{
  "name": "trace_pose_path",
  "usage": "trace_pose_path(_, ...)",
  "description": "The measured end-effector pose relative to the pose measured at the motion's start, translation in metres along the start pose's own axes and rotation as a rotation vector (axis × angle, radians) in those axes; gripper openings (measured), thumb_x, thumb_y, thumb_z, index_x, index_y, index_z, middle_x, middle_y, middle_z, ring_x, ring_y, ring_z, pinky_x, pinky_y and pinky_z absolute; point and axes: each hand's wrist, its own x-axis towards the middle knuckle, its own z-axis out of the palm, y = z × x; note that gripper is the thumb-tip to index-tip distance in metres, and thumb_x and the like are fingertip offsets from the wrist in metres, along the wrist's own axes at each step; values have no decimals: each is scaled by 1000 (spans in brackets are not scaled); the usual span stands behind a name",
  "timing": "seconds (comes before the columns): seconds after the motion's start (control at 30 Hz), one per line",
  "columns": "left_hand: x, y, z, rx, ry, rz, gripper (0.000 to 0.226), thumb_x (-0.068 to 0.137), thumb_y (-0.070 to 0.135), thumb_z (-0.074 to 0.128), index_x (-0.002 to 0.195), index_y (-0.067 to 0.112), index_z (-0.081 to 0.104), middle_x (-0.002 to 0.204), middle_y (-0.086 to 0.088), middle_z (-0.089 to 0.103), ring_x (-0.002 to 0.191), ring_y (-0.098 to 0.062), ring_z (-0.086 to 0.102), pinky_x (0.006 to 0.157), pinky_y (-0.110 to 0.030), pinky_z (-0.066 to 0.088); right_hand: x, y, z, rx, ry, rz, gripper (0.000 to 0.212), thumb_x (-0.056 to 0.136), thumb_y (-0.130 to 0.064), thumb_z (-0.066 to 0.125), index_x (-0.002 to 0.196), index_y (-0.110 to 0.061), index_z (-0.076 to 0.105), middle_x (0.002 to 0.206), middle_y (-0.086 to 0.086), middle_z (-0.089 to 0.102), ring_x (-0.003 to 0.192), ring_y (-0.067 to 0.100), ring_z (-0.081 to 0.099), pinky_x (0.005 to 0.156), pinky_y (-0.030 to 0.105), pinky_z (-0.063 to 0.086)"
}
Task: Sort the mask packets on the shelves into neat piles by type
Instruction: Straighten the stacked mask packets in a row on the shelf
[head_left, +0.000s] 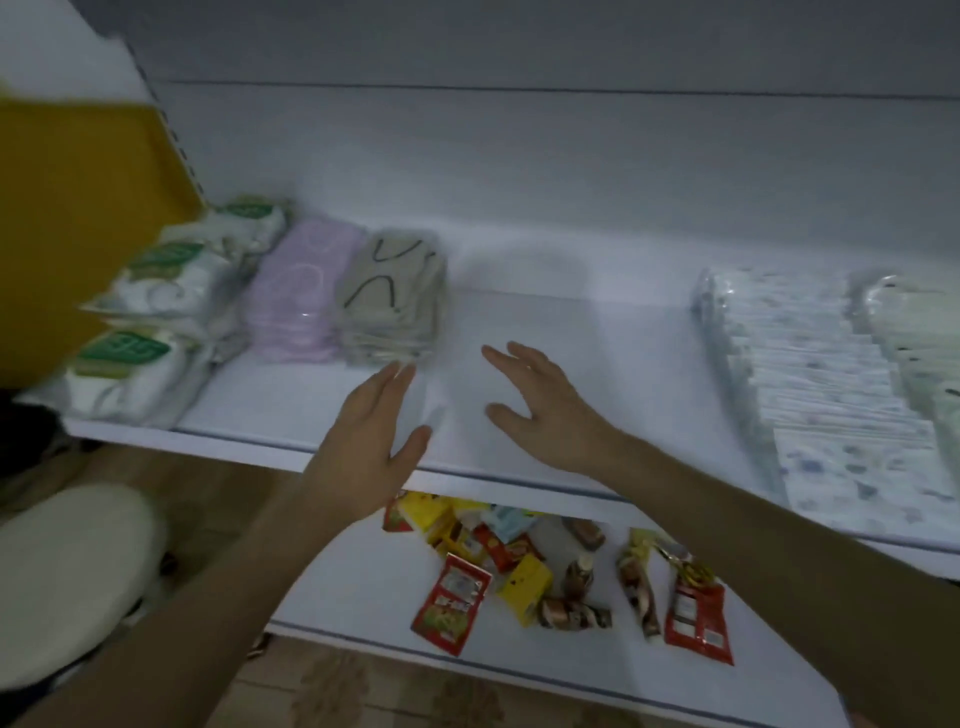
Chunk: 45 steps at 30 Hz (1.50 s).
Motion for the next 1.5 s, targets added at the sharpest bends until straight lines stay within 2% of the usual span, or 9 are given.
trace_pose_path(0.17, -9, -57, -21, 44, -101, -143, 61, 95, 29, 48, 147, 12, 20, 156, -10, 7, 144, -25, 9, 113, -27, 10, 27, -43, 39, 274, 53, 149, 56, 99, -24, 39, 149, -23, 14, 155, 5, 13, 142, 18, 16, 114, 27, 17)
trace_pose_path(0.37, 5, -85, -13, 194, -253, -115, 63, 98, 43, 33, 149, 13, 12, 156, -10, -10, 144, -28, 4, 114, -33, 12, 68, -53, 47, 583, 103, 369, 53, 99, -17, 41, 147, -27, 23, 151, 7, 27, 134, 20, 34, 106, 28, 29)
trace_pose_path(0.53, 52, -110, -19, 198, -63, 152, 69, 87, 37, 29, 135, -12, 36, 137, -35, 38, 126, -48, 40, 103, -52, 34, 118, -53, 43, 687, 186, 394, 51, 99, -17, 37, 147, -28, 23, 150, 2, 30, 135, 19, 33, 114, 35, 26)
trace_pose_path(0.67, 90, -116, -19, 281, -41, 132, 61, 96, 32, 26, 147, 2, 12, 154, -21, 11, 143, -36, 12, 118, -41, 11, 149, -53, 42, 779, 233, 481, 48, 99, -18, 35, 144, -30, 27, 150, 1, 29, 135, 21, 31, 110, 37, 26)
trace_pose_path(0.87, 108, -127, 3, 187, -83, 149, 53, 80, 20, 30, 116, -9, 55, 115, -31, 58, 103, -46, 58, 77, -55, 53, 178, -57, 45, 1067, 308, 562, 17, 93, -15, 38, 81, -18, 49, 79, 0, 49, 68, 14, 46, 70, 28, 43)
trace_pose_path(0.93, 107, -130, 6, 177, -109, 142, 58, 80, 23, 26, 120, -9, 53, 118, -31, 56, 106, -46, 56, 83, -56, 51, 186, -55, 47, 1006, 345, 511, 9, 93, -19, 43, 98, -19, 50, 92, 0, 52, 73, 13, 48, 71, 26, 43)
trace_pose_path(1.03, 106, -130, 4, 160, -103, 144, 71, 80, 31, 15, 137, -4, 39, 137, -26, 42, 126, -42, 42, 103, -52, 39, 194, -52, 53, 831, 338, 410, 64, 89, -24, 60, 143, -23, 25, 131, 3, 44, 111, 19, 51, 85, 27, 41)
trace_pose_path(1.13, 105, -129, 5, 132, -105, 125, 59, 91, 21, 28, 146, 2, 19, 151, -17, 22, 139, -32, 23, 115, -39, 20, 202, -60, 62, 754, 338, 373, 87, 80, -20, 71, 148, -21, 16, 143, 5, 39, 125, 24, 46, 101, 34, 42)
trace_pose_path(1.5, 85, -115, -6, -166, 142, 277, 58, 83, 17, 38, 137, -4, 33, 131, -20, 46, 121, -31, 46, 105, -27, 33, 156, -67, 33, 731, 514, 118, 77, 84, 9, 53, 147, -24, 22, 108, -1, 53, 100, 17, 56, 90, 27, 45)
